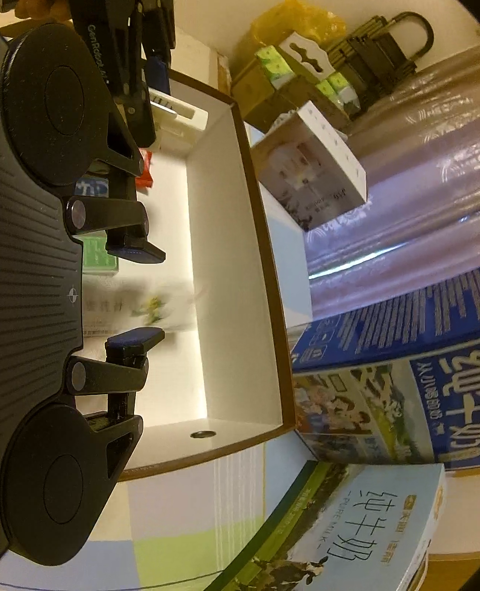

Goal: Organize objects
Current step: 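Carry hair clip and ointment box into the brown box and open both tools, then withdraw both tools from the brown box toward the scrunchie and blue tube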

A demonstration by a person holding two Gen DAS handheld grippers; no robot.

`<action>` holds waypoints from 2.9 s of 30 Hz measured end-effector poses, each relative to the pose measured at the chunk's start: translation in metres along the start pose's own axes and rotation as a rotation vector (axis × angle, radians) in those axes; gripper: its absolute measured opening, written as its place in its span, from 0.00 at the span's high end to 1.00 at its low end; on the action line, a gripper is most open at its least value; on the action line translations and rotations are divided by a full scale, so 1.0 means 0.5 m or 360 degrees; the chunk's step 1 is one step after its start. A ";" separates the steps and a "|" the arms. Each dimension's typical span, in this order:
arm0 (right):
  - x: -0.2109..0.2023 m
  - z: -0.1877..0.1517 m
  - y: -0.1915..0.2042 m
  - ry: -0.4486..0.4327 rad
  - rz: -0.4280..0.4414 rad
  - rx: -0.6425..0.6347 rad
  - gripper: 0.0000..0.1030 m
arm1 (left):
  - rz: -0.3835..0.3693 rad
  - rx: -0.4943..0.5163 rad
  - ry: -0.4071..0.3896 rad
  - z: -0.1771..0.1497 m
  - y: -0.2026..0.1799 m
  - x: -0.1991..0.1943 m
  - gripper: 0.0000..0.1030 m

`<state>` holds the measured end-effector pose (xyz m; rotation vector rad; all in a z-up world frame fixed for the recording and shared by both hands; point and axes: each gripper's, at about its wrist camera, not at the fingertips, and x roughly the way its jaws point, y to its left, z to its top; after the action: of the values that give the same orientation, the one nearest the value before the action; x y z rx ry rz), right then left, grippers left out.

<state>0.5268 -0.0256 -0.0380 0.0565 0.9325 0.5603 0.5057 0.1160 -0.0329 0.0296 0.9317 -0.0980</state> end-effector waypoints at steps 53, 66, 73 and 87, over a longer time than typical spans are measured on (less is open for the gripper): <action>-0.258 -0.178 0.083 -0.0065 0.0002 0.0014 0.37 | 0.0068 -0.0162 -0.0074 -0.158 -0.014 -0.249 0.15; -0.319 -0.259 0.094 -0.0051 0.0019 0.0040 0.37 | 0.0050 -0.0184 -0.0020 -0.250 -0.045 -0.305 0.15; -0.335 -0.307 0.093 -0.0007 0.0018 0.0044 0.37 | 0.0053 -0.0176 0.0007 -0.291 -0.057 -0.328 0.15; -0.364 -0.371 0.099 0.0036 0.0034 0.0047 0.37 | 0.0064 -0.0182 0.0048 -0.343 -0.078 -0.357 0.15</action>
<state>0.2774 -0.1056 -0.0010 0.0870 0.9630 0.5676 0.2592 0.1017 0.0087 -0.0561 0.9653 -0.0070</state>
